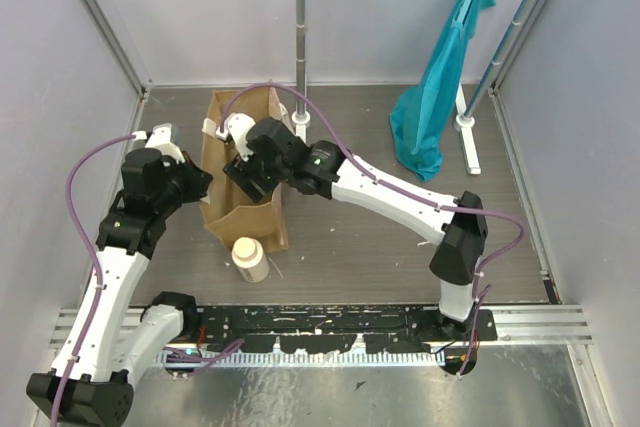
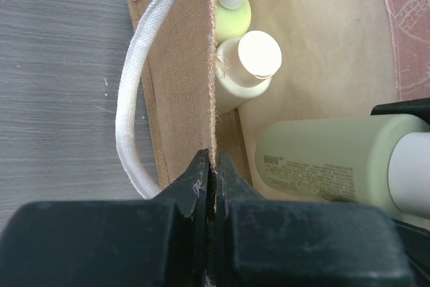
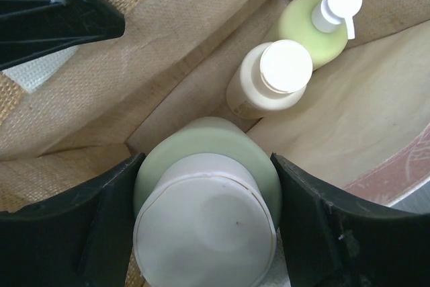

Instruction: Place the personal care products into the canvas bag

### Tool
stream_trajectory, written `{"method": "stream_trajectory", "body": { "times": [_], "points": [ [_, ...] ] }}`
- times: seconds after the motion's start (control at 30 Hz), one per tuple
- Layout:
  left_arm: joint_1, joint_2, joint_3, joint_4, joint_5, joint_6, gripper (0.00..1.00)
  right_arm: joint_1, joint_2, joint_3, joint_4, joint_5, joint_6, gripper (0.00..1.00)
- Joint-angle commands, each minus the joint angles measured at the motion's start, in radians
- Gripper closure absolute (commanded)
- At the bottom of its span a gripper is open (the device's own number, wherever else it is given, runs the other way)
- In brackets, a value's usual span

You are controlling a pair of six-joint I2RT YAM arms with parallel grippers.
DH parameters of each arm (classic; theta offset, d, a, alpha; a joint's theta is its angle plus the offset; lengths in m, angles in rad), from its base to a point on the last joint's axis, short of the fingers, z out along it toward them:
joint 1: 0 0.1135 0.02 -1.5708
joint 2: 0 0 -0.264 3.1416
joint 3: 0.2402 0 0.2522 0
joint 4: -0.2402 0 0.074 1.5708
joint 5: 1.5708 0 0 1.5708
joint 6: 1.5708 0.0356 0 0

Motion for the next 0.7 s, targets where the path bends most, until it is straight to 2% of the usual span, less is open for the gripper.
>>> {"method": "stream_trajectory", "body": {
  "times": [0.0, 0.2, 0.67],
  "points": [
    [-0.002, -0.007, -0.004, 0.016, 0.024, 0.002, 1.0, -0.002, -0.116, -0.052, 0.174, -0.027, 0.048, 1.0],
    [-0.003, -0.012, 0.0, 0.007, 0.023, 0.002, 1.0, -0.004, -0.126, -0.212, 0.327, -0.1, 0.06, 1.0],
    [-0.002, -0.022, -0.006, 0.007, 0.024, 0.004, 1.0, -0.009, -0.015, -0.167, 0.331, -0.149, 0.09, 1.0]
  ]
}}
